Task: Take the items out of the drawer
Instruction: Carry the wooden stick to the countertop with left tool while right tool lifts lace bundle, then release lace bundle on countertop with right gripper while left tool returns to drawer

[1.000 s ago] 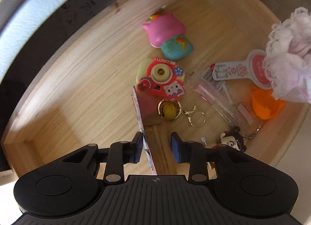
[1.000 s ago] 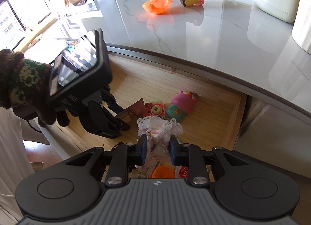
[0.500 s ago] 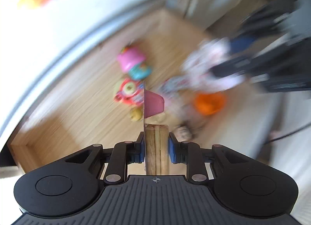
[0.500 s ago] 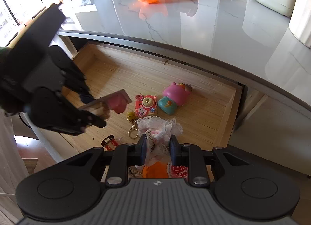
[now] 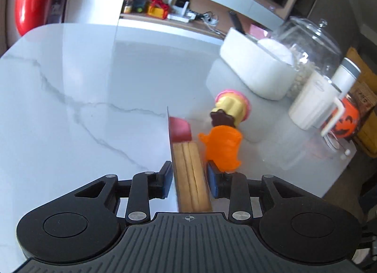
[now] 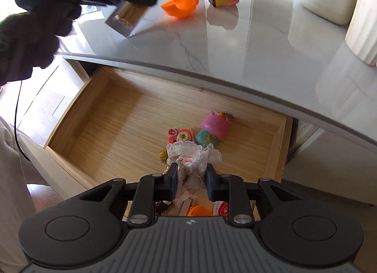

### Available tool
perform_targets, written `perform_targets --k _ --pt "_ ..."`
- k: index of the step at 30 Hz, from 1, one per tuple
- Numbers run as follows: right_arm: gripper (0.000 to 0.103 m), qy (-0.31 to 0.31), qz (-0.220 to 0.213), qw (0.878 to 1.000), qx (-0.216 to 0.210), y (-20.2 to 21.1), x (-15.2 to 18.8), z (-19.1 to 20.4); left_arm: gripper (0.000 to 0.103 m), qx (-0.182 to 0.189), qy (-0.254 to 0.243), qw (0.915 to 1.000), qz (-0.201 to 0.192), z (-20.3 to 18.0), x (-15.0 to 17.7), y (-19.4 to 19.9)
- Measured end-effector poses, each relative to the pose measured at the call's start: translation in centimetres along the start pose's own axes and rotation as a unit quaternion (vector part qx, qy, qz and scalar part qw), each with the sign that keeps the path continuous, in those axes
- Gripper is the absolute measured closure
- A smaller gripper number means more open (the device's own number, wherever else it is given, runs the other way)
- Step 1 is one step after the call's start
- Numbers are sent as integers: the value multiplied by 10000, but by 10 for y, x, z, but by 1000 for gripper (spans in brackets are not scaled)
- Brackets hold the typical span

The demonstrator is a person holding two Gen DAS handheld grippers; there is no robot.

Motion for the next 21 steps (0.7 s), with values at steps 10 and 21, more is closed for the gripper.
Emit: perform_targets --k 10,21 --pt "80 348 -1584 9855 501 50 -131 -5 70 -228 300 9940 -1025 32 -32 66" --pt "37 -66 -1750 9829 563 11 -158 -43 70 750 -1007 9874 -963 -10 12 100"
Point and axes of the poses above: each gripper's, at about its wrist camera, not at the fingertips, and y roughly against the way its jaws point, z to its left, x to its underside, the point moved 10 cm from there along -y, roughly the way its jaws point, and after that the axes turned 6 degrees about -x, right-handed, at the moved point
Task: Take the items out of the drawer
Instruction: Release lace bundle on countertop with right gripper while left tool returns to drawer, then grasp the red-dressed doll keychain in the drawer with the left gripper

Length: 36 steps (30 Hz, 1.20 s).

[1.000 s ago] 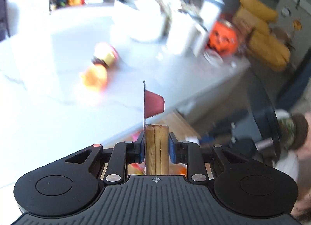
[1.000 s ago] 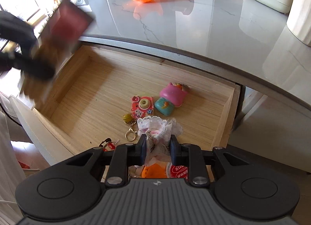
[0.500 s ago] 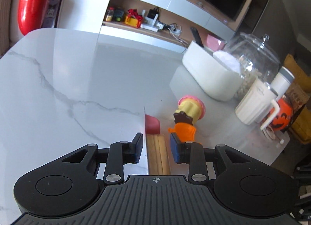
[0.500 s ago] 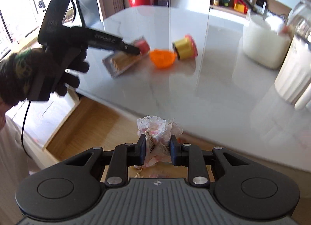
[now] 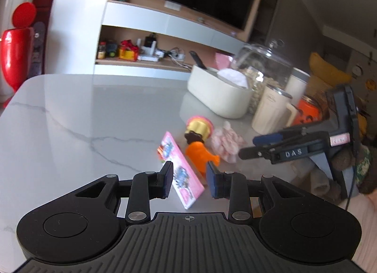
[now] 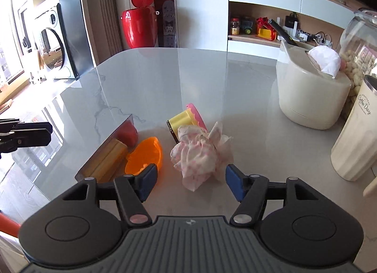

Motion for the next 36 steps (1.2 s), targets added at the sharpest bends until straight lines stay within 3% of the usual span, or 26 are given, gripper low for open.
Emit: perform_targets --k 4,8,11,15,18,21,22,25,30,32,34,36 --pt "31 149 -135 9997 -110 29 12 2 70 620 -1157 9903 461 -56 29 -11" --pt "23 137 -14 9995 -297 61 40 0 70 941 -2206 9624 1274 -102 81 -34" --pt "20 106 162 9992 -355 78 67 -3 69 879 -2817 9403 1695 -121 115 -51" --pt "16 -20 486 9982 -345 83 108 -14 68 480 -3612 9076 2083 -124 148 -73" --pt "15 -132 767 9969 -107 77 133 -25 68 669 -3586 8978 2468 -130 166 -86" --pt "14 -160 670 9976 -21 82 133 -33 68 1163 -3517 8835 2866 -144 185 -89" --pt "10 -292 646 9974 -104 84 134 -37 78 1328 -3552 8756 2991 -147 191 -89" --pt "7 -573 598 9964 -178 87 134 -44 79 1709 -3673 8499 3370 -151 204 -94" --pt "7 -893 637 9935 -292 86 133 -52 79 2035 -3976 7925 4152 -157 236 -104" --pt "7 -988 626 9925 -359 87 132 -53 72 2146 -4036 7722 4413 -158 246 -109" --pt "7 -1012 630 9920 -410 87 132 -52 68 2233 -3990 7674 4495 -160 246 -114" --pt "6 -977 651 9922 -417 86 132 -50 64 2051 -3942 7685 4603 -159 250 -124"
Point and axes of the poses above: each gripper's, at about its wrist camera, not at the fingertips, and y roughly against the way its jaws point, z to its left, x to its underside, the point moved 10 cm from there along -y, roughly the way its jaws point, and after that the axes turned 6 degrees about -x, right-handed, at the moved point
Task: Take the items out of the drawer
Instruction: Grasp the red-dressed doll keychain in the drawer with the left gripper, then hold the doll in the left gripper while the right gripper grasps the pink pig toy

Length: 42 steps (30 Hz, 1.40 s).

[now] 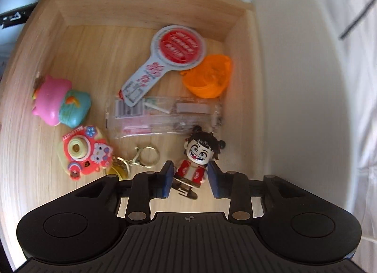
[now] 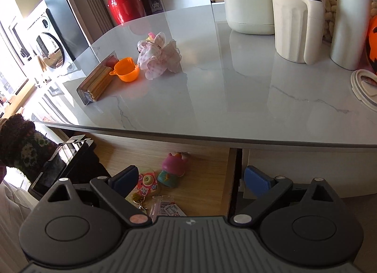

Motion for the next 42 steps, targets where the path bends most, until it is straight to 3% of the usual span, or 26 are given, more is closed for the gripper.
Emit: perform_targets --k 4,8,12,16,18,21,23,25,29,32,34,37,42 --pt "6 29 50 10000 23 -1 2 0 65 -83 399 9992 -32 8 -6 -4" --pt "6 66 89 9999 106 -4 2 -1 68 -98 1195 9928 57 14 4 0" --pt "6 275 221 9991 223 -13 6 3 68 -381 1655 9845 -428 18 30 34" --pt "5 611 438 9966 326 -26 14 12 68 -782 2521 9570 -1201 29 65 84" --pt "6 816 559 9944 384 -33 18 17 68 -921 3097 9298 -1760 35 78 114" --pt "9 1181 796 9892 349 -47 24 33 68 -785 3947 8812 -2481 47 96 142" --pt "20 1430 1057 9839 194 -60 31 48 68 -803 4197 8649 -2633 51 106 149" --pt "28 1804 1280 9752 97 -76 37 66 68 -838 4321 8551 -2740 53 113 154" --pt "30 2800 1412 9494 191 -109 45 92 68 -630 4685 8333 -2866 57 124 149" --pt "30 2295 1576 9601 285 -138 44 89 68 -503 4988 8180 -2819 59 132 142" --pt "30 2001 1713 9635 479 -150 41 83 68 -549 5007 8162 -2832 59 134 143" --pt "30 1694 1369 9738 658 -155 25 76 68 -618 4991 8137 -2917 57 137 148" --pt "30 1885 1331 9696 816 -176 29 73 68 -655 5071 8081 -2926 55 145 149"
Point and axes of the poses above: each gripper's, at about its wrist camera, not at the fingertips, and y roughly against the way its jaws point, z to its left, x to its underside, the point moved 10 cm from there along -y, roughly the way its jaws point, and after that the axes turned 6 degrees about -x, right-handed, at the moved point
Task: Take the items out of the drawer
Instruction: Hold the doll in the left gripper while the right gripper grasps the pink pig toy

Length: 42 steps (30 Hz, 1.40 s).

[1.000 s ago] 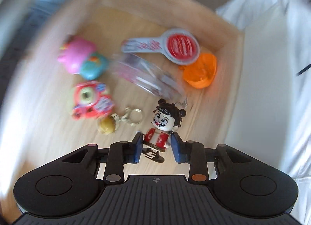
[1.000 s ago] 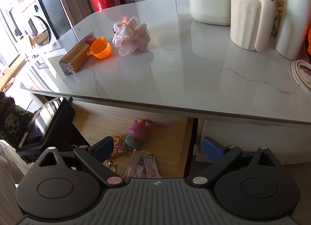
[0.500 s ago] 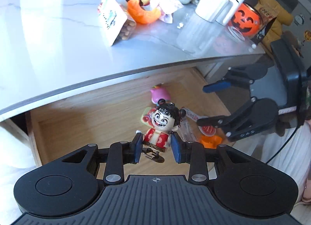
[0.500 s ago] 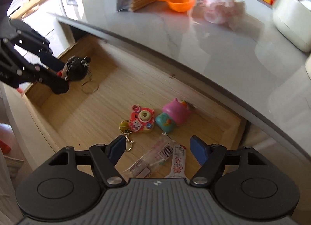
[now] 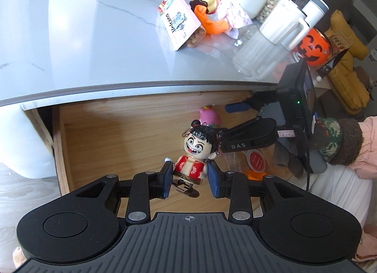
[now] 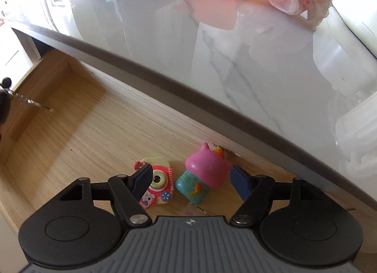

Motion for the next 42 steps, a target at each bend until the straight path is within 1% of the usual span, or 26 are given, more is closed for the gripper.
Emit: perform_targets --k 3,4,5,7,9,10,11,12,13,14,16,19,20,21,23,27,28,33,34,35,36,37,38,39,40,42 --pt "30 120 62 9998 134 -14 4 -1 68 -39 53 10000 32 4 4 -1" --pt "30 61 -5 10000 67 -14 4 -2 68 -64 77 9999 48 7 5 0" --pt "36 39 37 10000 -21 -15 3 -1 68 -101 116 9999 67 12 7 2" --pt "49 128 133 9994 -277 -11 3 6 68 -165 172 9997 108 17 9 0" --pt "51 469 256 9968 -593 -7 9 20 68 -209 212 9994 152 19 10 -2" --pt "61 532 432 9934 -924 -5 17 29 68 -213 217 9994 170 19 11 -3" --pt "62 594 642 9878 -1292 -3 27 41 68 -216 212 9994 181 18 11 -4" --pt "64 859 670 9845 -1378 0 33 48 68 -217 199 9994 188 17 11 -5" --pt "65 1100 541 9845 -1251 6 33 51 68 -214 185 9994 193 17 12 -5" --pt "62 1178 384 9854 -1166 12 30 50 68 -212 171 9994 198 16 12 -6" --pt "59 984 226 9894 -1039 18 26 38 68 -213 152 9995 203 15 12 -7" --pt "54 618 14 9969 -481 15 20 13 68 -228 128 9994 212 15 10 -8" --pt "49 494 -55 9983 -305 13 19 6 68 -231 120 9994 215 15 9 -8" --pt "47 382 -56 9990 -222 10 20 3 68 -230 114 9994 217 14 9 -9" --pt "40 190 -44 9996 -193 6 21 0 68 -227 93 9994 226 13 9 -9" --pt "38 20 80 9994 -337 -2 23 3 68 -262 71 9993 254 15 10 -10" --pt "33 -70 76 9991 -407 -3 23 4 68 -269 72 9993 259 16 11 -10" --pt "32 -522 224 9957 -733 -8 20 1 68 -319 65 9989 335 18 13 -12" --pt "38 -572 242 9954 -728 -7 20 -1 68 -329 34 9989 346 17 13 -12" --pt "48 -569 267 9956 -693 -6 19 -8 68 -344 -22 9988 358 15 13 -13" --pt "53 -536 294 9957 -700 -3 20 -8 68 -354 -65 9987 360 14 13 -14" --pt "74 -529 383 9951 -736 -1 24 -7 68 -366 -111 9986 362 12 13 -15" --pt "84 -564 523 9933 -862 2 30 -5 68 -371 -128 9986 369 12 13 -15" --pt "85 -591 700 9901 -1062 3 37 0 68 -373 -106 9985 382 11 13 -16" --pt "85 -505 840 9890 -1110 7 45 4 68 -381 -67 9985 393 12 14 -16" --pt "87 -240 864 9906 -1030 16 48 8 68 -395 -8 9985 367 11 15 -13"
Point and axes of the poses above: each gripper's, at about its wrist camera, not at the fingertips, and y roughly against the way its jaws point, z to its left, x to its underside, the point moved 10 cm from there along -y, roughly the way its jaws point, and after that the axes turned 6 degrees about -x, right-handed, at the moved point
